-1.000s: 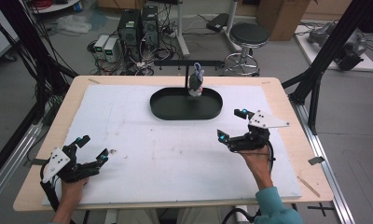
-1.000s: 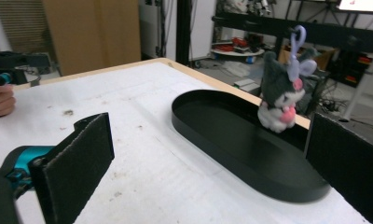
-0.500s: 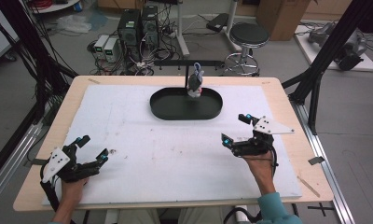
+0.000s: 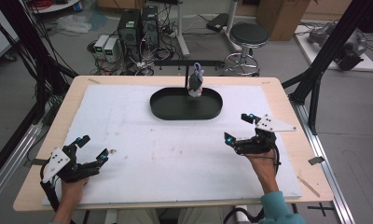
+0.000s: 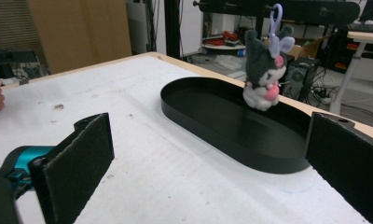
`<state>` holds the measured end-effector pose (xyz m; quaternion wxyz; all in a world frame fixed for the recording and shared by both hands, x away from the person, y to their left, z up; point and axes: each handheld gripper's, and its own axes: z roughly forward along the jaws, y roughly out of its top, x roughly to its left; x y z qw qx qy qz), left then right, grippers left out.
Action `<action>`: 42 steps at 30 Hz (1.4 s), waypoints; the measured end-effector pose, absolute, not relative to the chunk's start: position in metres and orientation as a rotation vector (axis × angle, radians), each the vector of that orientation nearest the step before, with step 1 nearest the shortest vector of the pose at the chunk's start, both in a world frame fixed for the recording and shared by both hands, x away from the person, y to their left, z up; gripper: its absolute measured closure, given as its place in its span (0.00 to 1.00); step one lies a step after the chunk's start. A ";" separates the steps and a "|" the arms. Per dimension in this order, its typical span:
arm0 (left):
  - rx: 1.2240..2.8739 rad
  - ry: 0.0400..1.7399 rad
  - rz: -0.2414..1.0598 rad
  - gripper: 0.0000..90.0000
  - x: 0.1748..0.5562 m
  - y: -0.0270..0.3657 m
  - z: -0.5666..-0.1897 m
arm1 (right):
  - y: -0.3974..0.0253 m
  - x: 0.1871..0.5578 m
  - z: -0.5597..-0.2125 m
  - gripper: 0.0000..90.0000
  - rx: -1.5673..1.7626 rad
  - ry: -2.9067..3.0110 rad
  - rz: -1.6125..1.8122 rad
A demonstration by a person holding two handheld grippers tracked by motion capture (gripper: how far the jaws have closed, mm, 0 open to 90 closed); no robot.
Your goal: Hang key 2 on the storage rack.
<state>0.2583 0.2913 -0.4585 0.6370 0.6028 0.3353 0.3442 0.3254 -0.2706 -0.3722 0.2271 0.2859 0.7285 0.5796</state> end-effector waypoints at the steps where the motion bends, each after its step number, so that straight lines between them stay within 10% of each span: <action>1: 1.377 0.765 0.786 0.14 0.258 0.291 -0.458 | -0.272 0.326 -0.372 0.01 0.801 2.019 1.587; 28: 1.377 0.766 0.786 0.14 0.258 0.291 -0.458 | -0.328 0.358 -0.374 0.03 0.876 2.353 1.259; 42: 1.376 0.765 0.787 0.14 0.258 0.291 -0.459 | -0.339 0.371 -0.389 0.20 0.873 2.562 1.084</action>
